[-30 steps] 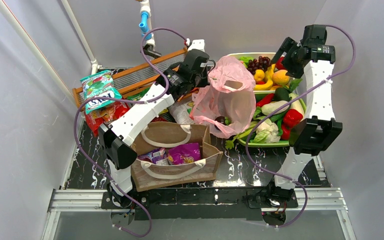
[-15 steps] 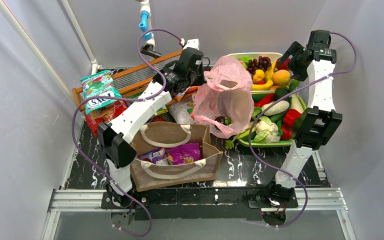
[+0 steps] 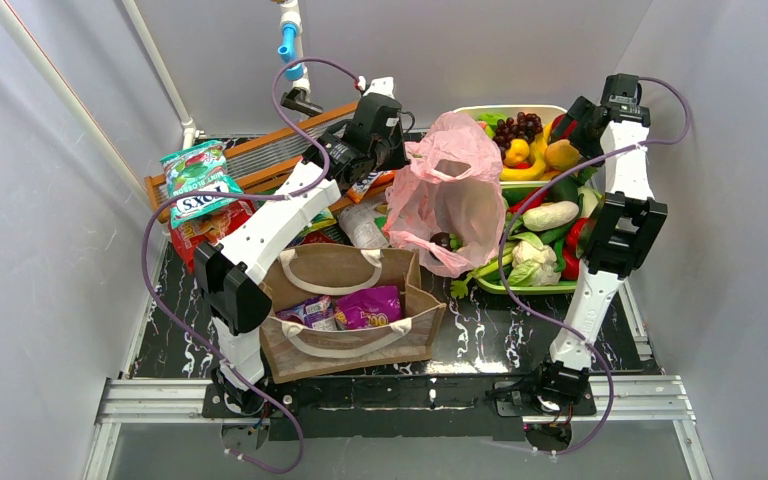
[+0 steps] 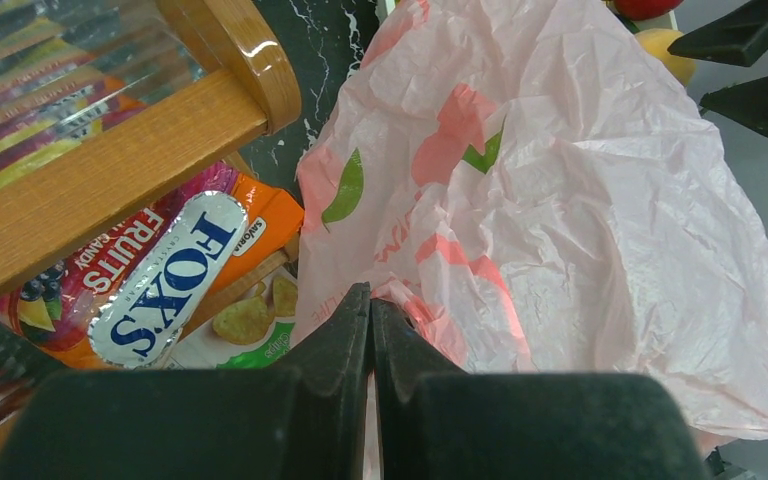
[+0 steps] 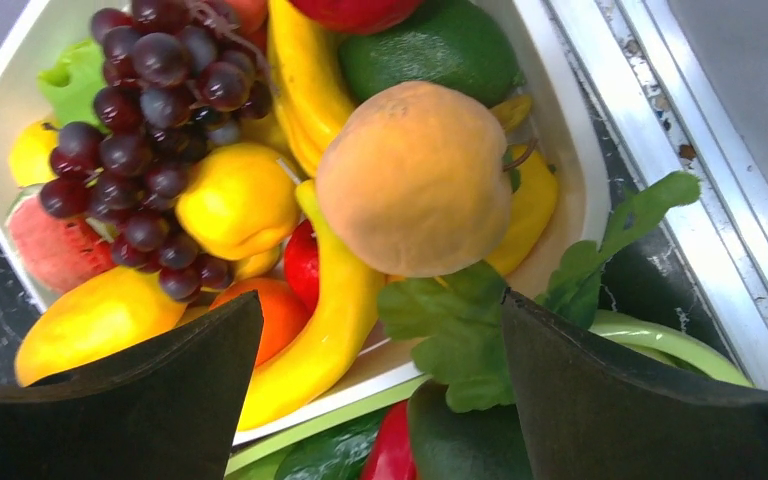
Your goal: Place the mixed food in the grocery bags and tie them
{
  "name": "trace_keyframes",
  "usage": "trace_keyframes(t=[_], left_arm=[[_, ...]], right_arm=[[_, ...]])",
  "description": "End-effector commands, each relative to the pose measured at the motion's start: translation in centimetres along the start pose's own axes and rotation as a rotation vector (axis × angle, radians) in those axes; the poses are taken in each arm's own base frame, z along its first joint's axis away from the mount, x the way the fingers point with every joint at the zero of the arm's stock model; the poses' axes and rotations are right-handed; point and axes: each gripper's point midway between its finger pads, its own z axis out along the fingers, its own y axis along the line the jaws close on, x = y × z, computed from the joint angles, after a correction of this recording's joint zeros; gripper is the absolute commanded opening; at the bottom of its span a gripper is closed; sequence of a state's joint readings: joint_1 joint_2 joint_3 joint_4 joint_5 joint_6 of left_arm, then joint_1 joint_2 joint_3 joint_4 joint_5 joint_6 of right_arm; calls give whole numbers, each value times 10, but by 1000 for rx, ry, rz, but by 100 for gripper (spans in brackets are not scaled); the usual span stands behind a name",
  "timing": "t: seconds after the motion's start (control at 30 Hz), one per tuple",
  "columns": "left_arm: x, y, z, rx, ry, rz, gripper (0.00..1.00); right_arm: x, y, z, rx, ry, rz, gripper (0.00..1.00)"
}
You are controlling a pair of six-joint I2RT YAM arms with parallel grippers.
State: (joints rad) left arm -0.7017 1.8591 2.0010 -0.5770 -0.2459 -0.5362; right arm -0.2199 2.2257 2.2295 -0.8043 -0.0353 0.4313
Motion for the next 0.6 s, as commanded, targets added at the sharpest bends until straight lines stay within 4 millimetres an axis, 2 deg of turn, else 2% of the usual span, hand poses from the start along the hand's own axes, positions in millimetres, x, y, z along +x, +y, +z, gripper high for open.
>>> trace_keyframes(t=[0.0, 0.23, 0.43, 0.57], left_arm=[[-1, 0, -1, 18, 4, -8, 0], [-1, 3, 1, 17, 7, -9, 0], [5, 7, 5, 10, 25, -13, 0], [6, 9, 7, 7, 30, -15, 0]], right_arm=[[-35, -6, -2, 33, -119, -23, 95], [-32, -12, 21, 47, -109, -20, 96], [-29, -11, 41, 24, -93, -9, 97], [-26, -4, 47, -15, -81, 3, 97]])
